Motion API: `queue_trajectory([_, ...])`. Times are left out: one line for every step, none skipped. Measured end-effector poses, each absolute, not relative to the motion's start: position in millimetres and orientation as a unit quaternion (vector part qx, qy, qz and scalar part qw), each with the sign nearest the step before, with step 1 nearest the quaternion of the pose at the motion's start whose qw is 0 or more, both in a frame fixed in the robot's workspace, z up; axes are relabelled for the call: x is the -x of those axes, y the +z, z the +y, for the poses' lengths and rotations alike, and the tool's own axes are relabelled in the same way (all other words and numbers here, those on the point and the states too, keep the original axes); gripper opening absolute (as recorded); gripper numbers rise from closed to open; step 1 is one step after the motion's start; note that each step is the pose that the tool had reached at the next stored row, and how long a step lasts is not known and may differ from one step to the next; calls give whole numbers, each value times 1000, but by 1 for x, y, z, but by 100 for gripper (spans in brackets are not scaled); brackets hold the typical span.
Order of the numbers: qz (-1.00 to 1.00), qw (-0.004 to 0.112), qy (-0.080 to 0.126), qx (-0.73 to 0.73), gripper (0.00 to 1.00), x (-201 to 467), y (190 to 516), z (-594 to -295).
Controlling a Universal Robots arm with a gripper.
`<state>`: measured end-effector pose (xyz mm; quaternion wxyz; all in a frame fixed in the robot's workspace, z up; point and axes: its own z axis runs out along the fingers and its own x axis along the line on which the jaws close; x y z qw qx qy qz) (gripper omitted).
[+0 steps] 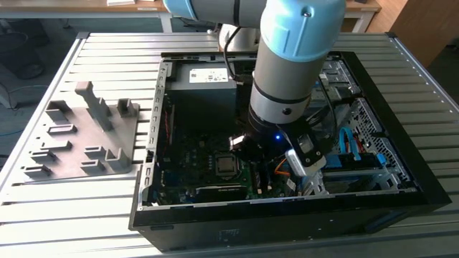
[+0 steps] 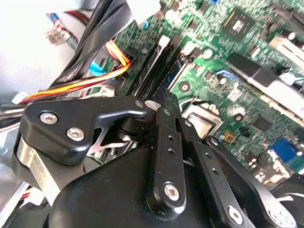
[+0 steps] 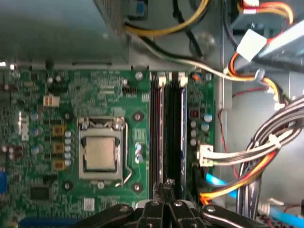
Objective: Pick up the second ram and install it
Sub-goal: 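Press down the second ram until it locks into place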
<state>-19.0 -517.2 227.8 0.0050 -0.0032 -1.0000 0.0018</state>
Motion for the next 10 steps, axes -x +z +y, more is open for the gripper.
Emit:
queue_trajectory([-1000,5,3,3,10,19,227,-518])
queue_trajectory([-1000,5,4,3,10,19,227,-519])
queue_trajectory([-1000,5,5,3,10,19,227,-520])
queue_trajectory([-1000,5,5,3,10,19,226,-521])
queue_trajectory([-1000,5,6,3,10,19,225,-522])
queue_trajectory([-1000,5,6,3,10,19,224,-523])
queue_trajectory([-1000,5,7,3,10,19,222,-523])
queue_trajectory([-1000,5,7,3,10,19,221,-524])
queue_trajectory([-1000,5,7,3,10,19,220,-524])
queue_trajectory([-1000,5,7,3,10,19,220,-524])
